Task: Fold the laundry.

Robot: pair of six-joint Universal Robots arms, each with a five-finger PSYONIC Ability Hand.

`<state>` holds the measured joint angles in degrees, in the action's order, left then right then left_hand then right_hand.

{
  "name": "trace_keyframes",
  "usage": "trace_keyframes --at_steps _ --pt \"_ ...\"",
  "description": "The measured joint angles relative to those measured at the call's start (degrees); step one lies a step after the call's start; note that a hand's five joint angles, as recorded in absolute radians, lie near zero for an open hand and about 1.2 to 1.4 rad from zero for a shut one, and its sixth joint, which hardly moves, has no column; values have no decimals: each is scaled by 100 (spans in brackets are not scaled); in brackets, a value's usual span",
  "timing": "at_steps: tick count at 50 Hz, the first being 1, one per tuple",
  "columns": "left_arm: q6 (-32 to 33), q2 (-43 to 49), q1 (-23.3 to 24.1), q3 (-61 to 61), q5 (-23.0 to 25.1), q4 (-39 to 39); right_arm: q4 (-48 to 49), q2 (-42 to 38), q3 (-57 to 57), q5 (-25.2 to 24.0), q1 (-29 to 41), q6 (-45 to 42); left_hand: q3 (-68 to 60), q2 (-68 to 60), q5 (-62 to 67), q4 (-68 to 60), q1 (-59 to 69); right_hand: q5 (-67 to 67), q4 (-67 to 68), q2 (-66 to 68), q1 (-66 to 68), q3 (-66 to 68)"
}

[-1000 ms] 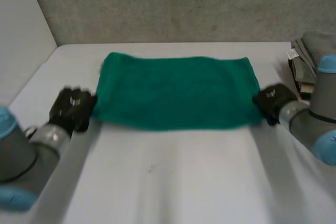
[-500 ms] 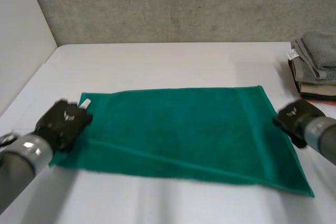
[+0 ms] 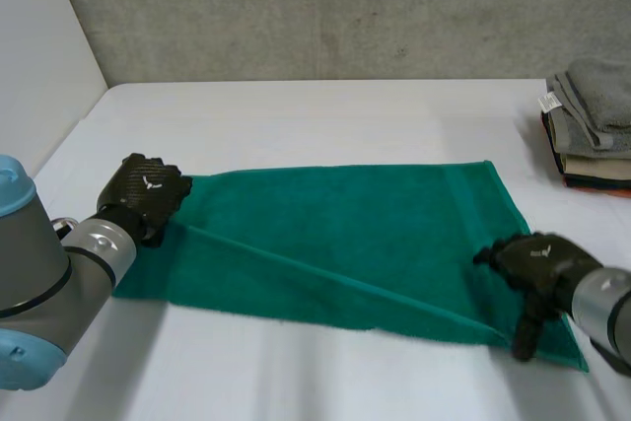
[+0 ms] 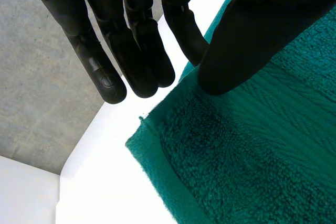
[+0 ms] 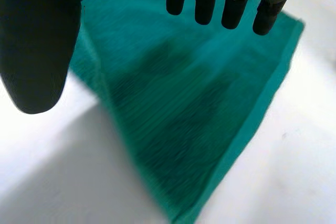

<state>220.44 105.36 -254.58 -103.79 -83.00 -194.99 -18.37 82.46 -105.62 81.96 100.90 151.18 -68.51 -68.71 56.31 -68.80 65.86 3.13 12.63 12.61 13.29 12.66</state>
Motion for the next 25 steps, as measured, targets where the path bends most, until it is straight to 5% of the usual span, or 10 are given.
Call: trace_keyframes --at_steps 12,18,25 --pt "-84 200 -37 163 -35 -7 1462 184 -1245 -130 -356 -134 0 0 0 0 0 1615 1644 1602 1556 1619" --pt "-282 200 -37 154 -54 45 2111 -8 -1436 -96 -359 -150 0 0 0 0 0 5012 5060 5131 5082 5057" --pt "-379 -254 -13 -118 -40 480 2248 290 -1393 -87 -429 -366 0 0 0 0 0 5365 5582 5511 5196 5528"
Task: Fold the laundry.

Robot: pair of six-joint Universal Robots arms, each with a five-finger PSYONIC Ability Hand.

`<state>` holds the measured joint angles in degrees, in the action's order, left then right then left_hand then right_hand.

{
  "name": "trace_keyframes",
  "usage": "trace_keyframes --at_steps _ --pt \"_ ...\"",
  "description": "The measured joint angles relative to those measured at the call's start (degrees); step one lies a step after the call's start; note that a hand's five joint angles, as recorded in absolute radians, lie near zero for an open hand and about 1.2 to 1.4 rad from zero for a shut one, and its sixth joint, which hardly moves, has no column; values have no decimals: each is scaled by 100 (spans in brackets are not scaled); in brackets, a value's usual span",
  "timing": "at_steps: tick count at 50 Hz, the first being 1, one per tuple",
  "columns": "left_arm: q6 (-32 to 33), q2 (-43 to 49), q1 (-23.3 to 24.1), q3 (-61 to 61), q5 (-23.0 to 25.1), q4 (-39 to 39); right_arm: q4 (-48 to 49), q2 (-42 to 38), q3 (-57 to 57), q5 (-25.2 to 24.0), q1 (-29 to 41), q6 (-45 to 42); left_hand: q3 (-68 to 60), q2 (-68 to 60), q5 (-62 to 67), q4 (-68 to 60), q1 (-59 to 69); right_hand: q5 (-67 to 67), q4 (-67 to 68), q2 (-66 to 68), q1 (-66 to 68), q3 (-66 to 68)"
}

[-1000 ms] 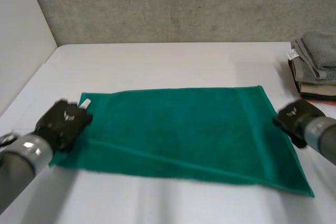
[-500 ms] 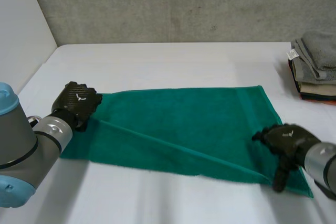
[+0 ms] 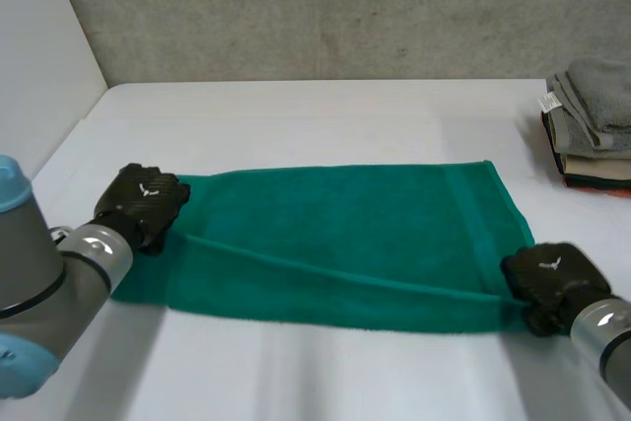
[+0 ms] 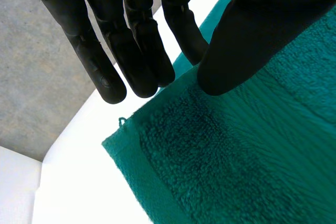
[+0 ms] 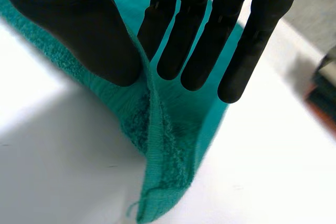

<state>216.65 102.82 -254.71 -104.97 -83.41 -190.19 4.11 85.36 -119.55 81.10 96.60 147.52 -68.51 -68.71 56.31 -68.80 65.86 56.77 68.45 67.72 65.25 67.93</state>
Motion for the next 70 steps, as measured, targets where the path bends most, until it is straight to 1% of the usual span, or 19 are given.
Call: trace_keyframes --at_steps 5,8,11,15,19,27,35,39,41,42,43,44,45,47,52,58,62,65,70 --pt "37 -676 -23 -375 38 671 -738 658 47 -4 -236 -908 0 0 0 0 0 0 4 0 0 0" --pt "74 -1085 -35 -664 68 1202 -1585 897 72 -11 -600 -1900 0 0 0 0 0 0 5 0 0 0" --pt "201 -1342 -47 -921 134 1763 -2267 922 137 -18 -968 -2765 0 0 0 0 0 79 6 0 0 0" --pt "534 -1441 -81 -1120 271 2285 -2597 626 461 -24 -1199 -3284 0 0 0 0 0 133 7 0 0 1" --pt "760 -1277 -128 -1058 333 2225 -2450 199 888 -26 -1074 -3149 0 0 0 0 0 152 7 0 0 1" --pt "909 -36 -156 43 193 551 -1035 -1368 2450 148 50 -2268 0 0 0 0 0 188 9 0 0 2" --pt "687 1634 73 1723 -493 -868 362 -2804 3871 693 514 -2167 0 0 0 0 0 195 11 0 0 24" --pt "664 2368 227 2597 -789 -1153 731 -3434 4578 792 604 -2216 0 0 0 0 0 210 11 0 0 24" --pt "652 2716 312 3037 -881 -1213 842 -3748 4940 816 643 -2230 0 0 0 0 0 -251 -450 -544 -491 -532" --pt "645 2921 367 3297 -917 -1229 891 -3979 5212 840 667 -2228 197 283 -196 199 -260 -1619 -1803 -1840 -1741 -1785" --pt "639 3052 409 3457 -926 -1231 907 -4114 5376 860 681 -2226 1191 1308 -1185 1202 -1361 -2455 -2610 -2797 -2699 -2593" --pt "639 3052 409 3457 -926 -1231 907 -4114 5376 860 681 -2226 1191 1308 -1185 1202 -1361 -2455 -2610 -2797 -2699 -2593" --pt "628 3243 493 3687 -923 -1229 912 -4372 5696 919 713 -2216 3130 3169 -3140 3190 -3615 -4106 -4186 -4395 -4274 -4274" --pt "604 3398 604 3871 -901 -1224 890 -4589 5992 1018 757 -2187 4998 5058 -4889 5100 -5257 -5296 -5451 -5448 -5210 -5418" --pt "398 3322 820 3915 -867 -1204 819 -4561 6118 1248 840 -1952 5628 5658 -5353 5711 -5485 -5411 -5633 -5560 -5236 -5589" --pt "-215 2494 898 3281 -844 -1180 466 -3638 5322 1313 835 -1196 5628 5658 -5353 5711 -5485 -5410 -5633 -5560 -5236 -5589" --pt "-546 1896 868 2660 -813 -1197 -26 -2971 4650 1064 708 -717 5628 5658 -5353 5711 -5486 -5410 -5633 -5560 -5236 -5589" --pt "-789 1364 812 1973 -780 -1249 -571 -2535 4006 578 375 -302 5628 5658 -5353 5711 -5485 -5208 -5414 -5343 -5153 -5361" --pt "-926 959 753 1223 -700 -1407 -933 -2363 3434 -16 -100 4 5629 5658 -5353 5711 -5486 -4576 -4785 -4731 -4489 -4740"
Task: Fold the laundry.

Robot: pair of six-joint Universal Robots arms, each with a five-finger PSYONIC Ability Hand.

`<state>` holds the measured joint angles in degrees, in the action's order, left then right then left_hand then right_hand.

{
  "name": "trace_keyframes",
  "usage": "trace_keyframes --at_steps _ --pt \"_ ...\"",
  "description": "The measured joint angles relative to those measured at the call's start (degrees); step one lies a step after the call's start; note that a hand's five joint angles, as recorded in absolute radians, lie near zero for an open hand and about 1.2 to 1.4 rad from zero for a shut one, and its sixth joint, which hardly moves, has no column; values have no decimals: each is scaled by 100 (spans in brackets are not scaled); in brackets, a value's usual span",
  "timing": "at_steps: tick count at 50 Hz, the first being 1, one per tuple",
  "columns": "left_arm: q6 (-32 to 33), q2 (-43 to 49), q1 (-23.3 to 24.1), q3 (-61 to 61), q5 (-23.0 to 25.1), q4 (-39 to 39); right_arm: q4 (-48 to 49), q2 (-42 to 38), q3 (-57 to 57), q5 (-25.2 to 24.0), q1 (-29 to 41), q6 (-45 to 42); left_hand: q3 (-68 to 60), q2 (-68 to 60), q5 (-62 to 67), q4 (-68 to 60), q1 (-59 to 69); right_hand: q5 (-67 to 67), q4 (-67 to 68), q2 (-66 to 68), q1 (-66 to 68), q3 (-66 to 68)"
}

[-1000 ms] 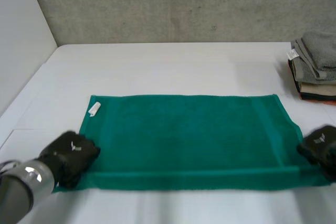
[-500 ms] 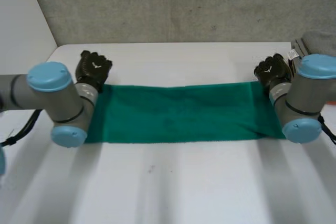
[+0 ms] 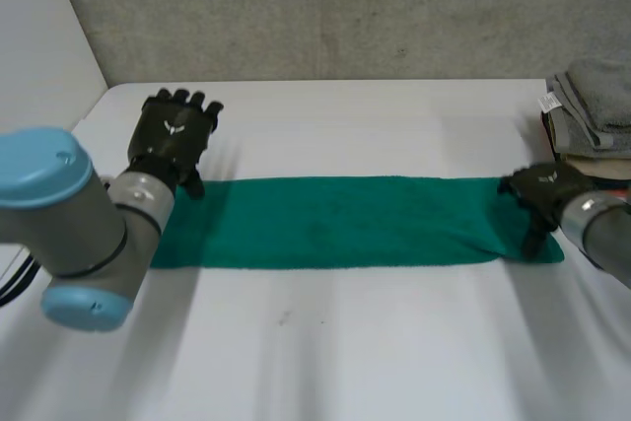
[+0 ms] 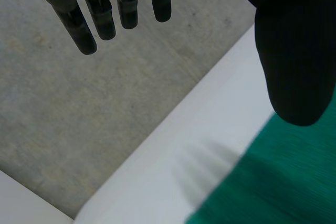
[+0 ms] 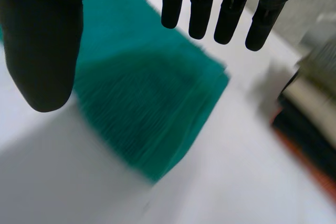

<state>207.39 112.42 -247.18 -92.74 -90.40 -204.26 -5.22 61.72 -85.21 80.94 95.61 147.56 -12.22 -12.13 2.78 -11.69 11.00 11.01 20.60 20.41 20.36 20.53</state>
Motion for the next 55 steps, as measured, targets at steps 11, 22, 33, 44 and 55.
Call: trace_keyframes --at_steps 11,22,33,44,55 --pt "-13 -111 3 -676 240 -540 652 -346 -429 -440 -532 74 0 0 0 0 0 3443 3459 3527 3619 3473" --pt "-13 -414 32 -791 233 -564 1781 124 -775 482 -951 -424 0 0 0 0 0 4504 4790 4731 4382 4743" --pt "-18 -871 -6 -1066 236 -553 2152 534 -792 641 -918 -2654 0 0 0 0 0 4548 4797 4731 4382 4763" --pt "-25 -1116 -24 -1237 224 -554 3532 -4 -337 -1054 2121 -2934 0 0 0 0 0 4568 4799 4731 4382 4767" --pt "-24 -1150 44 -1299 221 -556 3455 -1251 104 -1636 3789 -2982 0 0 0 0 0 646 820 715 678 813"
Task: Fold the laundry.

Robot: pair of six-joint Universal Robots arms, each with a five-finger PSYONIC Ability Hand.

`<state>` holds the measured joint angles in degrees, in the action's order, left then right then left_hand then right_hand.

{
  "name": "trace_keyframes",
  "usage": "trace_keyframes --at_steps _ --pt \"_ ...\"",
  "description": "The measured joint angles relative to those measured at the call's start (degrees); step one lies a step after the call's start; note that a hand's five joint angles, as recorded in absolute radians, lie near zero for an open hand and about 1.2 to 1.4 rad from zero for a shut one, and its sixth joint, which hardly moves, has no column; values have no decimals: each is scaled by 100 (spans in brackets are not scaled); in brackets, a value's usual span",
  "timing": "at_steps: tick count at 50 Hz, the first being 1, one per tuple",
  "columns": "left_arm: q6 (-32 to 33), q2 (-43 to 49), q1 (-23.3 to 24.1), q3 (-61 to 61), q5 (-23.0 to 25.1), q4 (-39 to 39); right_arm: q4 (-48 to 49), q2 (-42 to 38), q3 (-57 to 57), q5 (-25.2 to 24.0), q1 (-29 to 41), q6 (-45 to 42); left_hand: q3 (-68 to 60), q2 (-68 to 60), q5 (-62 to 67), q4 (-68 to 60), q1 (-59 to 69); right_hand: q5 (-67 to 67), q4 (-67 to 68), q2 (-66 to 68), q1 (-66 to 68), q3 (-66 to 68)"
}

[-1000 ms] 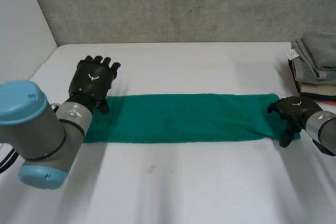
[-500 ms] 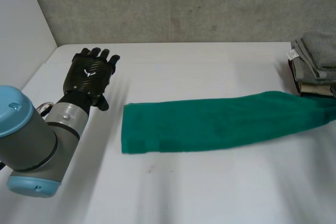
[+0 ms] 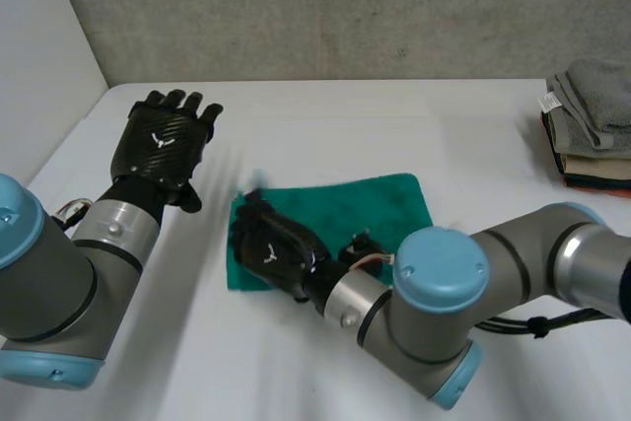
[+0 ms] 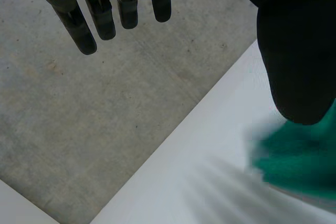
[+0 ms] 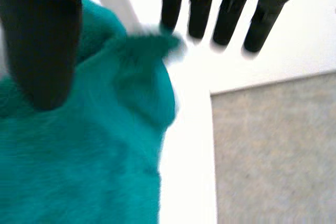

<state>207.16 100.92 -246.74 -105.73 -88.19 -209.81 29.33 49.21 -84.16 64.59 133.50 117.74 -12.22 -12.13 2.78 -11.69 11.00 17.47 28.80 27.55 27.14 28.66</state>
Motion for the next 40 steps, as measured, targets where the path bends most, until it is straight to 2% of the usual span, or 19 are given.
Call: trace_keyframes --at_steps 1,2,3,4,8,10,12,16,17,19,21,22,24,26,31,33,37,40 --pt "0 2 10 2 1 -1 -75 20 -6 181 8 68 0 0 0 0 0 -118 -117 -119 -226 -120" --pt "0 3 17 6 1 -2 -119 61 -26 308 -3 137 0 0 0 0 0 -1025 -1077 -1097 -1097 -1125" --pt "0 4 27 12 2 -3 -170 156 -69 504 -44 269 0 0 0 0 1 -1434 -1551 -1481 -1428 -1557" --pt "0 4 32 17 2 -4 -187 198 -88 577 -65 326 0 0 0 0 0 -1459 -1582 -1506 -1437 -1593" --pt "0 9 97 81 3 -12 -395 910 -466 1226 -548 1432 0 0 0 0 0 -1477 -1673 -1553 -1438 -1664" --pt "0 12 121 105 3 -18 -481 1103 -585 1309 -721 1821 0 0 0 0 0 -1478 -1673 -1553 -1438 -1664" --pt "0 18 160 139 3 -30 -735 1395 -789 1361 -1052 2584 0 0 0 0 0 -1478 -1673 -1553 -1438 -1664" --pt "0 35 222 166 4 -43 -1143 1520 -949 1340 -1407 3190 0 0 0 0 0 -1477 -1673 -1553 -1438 -1664" --pt "0 47 259 172 4 -48 -1400 1492 -999 1318 -1609 3363 0 0 0 0 0 -1237 -1426 -1312 -1225 -1416" --pt "0 58 295 171 3 -50 -1703 1382 -1025 1301 -1860 3374 0 0 0 0 1 161 -17 127 183 4" --pt "0 65 330 167 3 -50 -1905 1280 -1018 1305 -2052 3254 0 0 0 0 0 1536 1378 1567 1749 1403" --pt "0 68 349 163 3 -48 -2028 1201 -999 1335 -2205 3097 0 0 0 0 0 2812 2676 2910 3052 2704" --pt "0 69 368 158 3 -47 -2077 1131 -963 1412 -2346 2907 0 0 0 0 0 3719 3634 3878 3754 3649" --pt "0 64 381 153 2 -45 -1973 1092 -907 1566 -2452 2703 0 0 0 0 0 3844 3931 4024 3755 3919" --pt "5 12 391 144 -5 -37 -1174 1369 -688 1979 -2220 2491 0 0 0 0 0 3844 3974 4024 3755 3942" --pt "6 -18 390 140 -10 -35 -942 1500 -601 1976 -1981 2483 0 0 0 0 0 3844 3974 4024 3755 3942" --pt "5 -81 380 129 -23 -34 -681 1563 -481 1663 -1353 2502 0 0 0 0 0 3899 3975 4024 3755 3943" --pt "1 -117 366 116 -31 -34 -608 1402 -451 1149 -822 2516 0 0 0 0 0 3897 3976 4024 3755 3942"
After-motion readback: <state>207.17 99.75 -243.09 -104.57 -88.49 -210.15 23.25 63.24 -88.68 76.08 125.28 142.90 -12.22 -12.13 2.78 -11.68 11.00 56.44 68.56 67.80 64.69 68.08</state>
